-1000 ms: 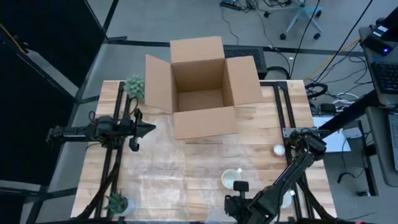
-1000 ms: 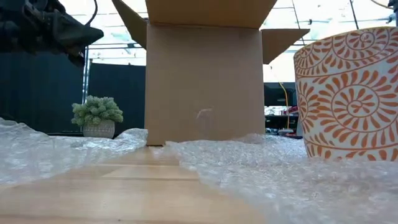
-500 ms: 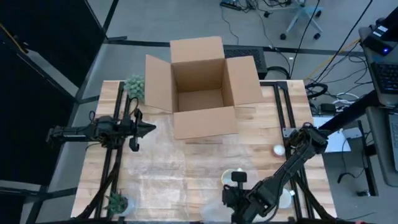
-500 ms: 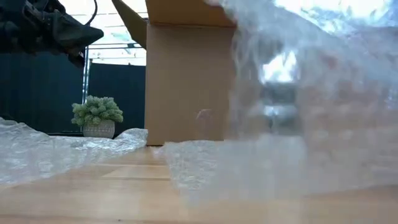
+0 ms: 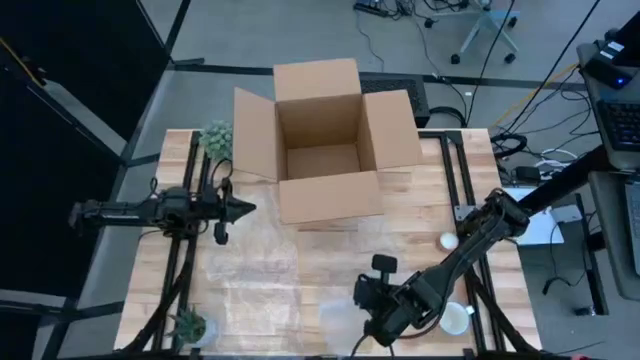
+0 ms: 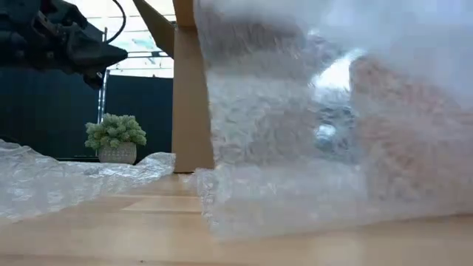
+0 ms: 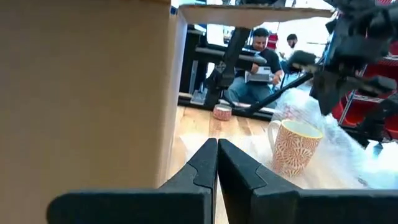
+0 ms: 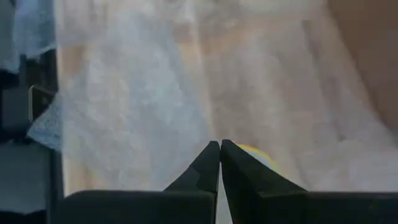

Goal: Wrap mug
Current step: Wrap the orange mug with bubble wrap

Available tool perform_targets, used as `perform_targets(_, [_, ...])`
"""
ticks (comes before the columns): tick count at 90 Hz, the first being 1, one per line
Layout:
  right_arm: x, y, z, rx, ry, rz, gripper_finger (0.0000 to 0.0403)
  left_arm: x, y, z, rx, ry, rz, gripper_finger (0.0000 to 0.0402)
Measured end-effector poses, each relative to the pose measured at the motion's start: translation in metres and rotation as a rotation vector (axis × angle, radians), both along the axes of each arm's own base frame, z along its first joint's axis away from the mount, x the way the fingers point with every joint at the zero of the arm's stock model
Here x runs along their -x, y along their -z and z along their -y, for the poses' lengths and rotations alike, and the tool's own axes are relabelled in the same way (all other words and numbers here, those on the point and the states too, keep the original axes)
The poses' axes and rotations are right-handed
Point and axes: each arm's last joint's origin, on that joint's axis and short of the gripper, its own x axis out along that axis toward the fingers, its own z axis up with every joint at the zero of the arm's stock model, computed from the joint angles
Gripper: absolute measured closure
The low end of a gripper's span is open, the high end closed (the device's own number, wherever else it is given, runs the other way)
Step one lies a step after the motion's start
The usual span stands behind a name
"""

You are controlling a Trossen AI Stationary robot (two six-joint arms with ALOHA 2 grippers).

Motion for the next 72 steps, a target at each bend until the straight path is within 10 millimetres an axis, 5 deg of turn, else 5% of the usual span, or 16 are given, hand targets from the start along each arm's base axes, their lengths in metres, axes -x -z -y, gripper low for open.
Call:
perform_targets(54, [-0.012,0.006,0.045,0.143,0.218,-0.07,0.0403,-0.001,0.001,0.0,-0.024,0.014,-0.009,0.0402])
perform_targets(72, [-0.012,0.002,0.051,0.101,0.157,-0.143,0.0403,-0.001,0.001,0.0,-0.024,0.014,-0.009,0.0402])
